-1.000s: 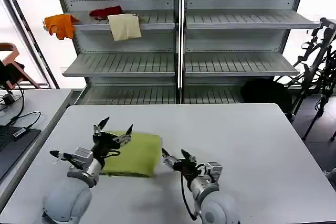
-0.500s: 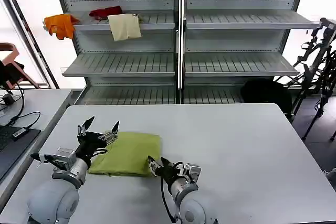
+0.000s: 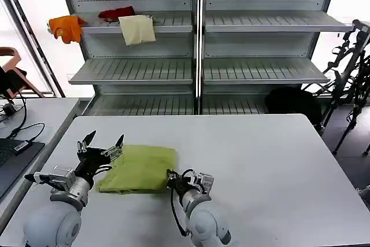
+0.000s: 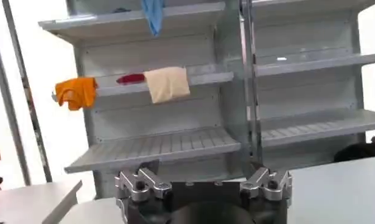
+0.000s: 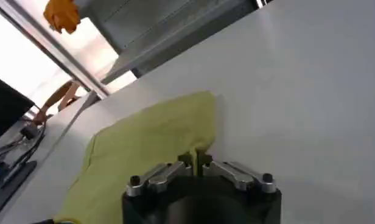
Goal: Fold and organize the clothes.
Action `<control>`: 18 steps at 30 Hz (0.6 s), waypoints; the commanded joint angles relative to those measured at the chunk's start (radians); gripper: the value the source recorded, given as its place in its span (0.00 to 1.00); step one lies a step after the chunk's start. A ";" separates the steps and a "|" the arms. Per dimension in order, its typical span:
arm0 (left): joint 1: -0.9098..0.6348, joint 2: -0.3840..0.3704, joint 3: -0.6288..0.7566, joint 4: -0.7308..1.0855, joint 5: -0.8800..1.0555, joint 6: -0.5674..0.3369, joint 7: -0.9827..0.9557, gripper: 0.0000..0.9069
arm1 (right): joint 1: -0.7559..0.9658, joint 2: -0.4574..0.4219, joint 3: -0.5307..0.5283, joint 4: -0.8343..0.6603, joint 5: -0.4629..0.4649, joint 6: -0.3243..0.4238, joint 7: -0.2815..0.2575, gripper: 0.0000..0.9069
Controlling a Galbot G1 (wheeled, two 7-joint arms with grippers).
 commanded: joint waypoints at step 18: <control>-0.017 -0.030 0.047 0.033 0.016 -0.012 -0.008 1.00 | -0.263 -0.299 0.284 0.319 0.114 0.002 -0.035 0.00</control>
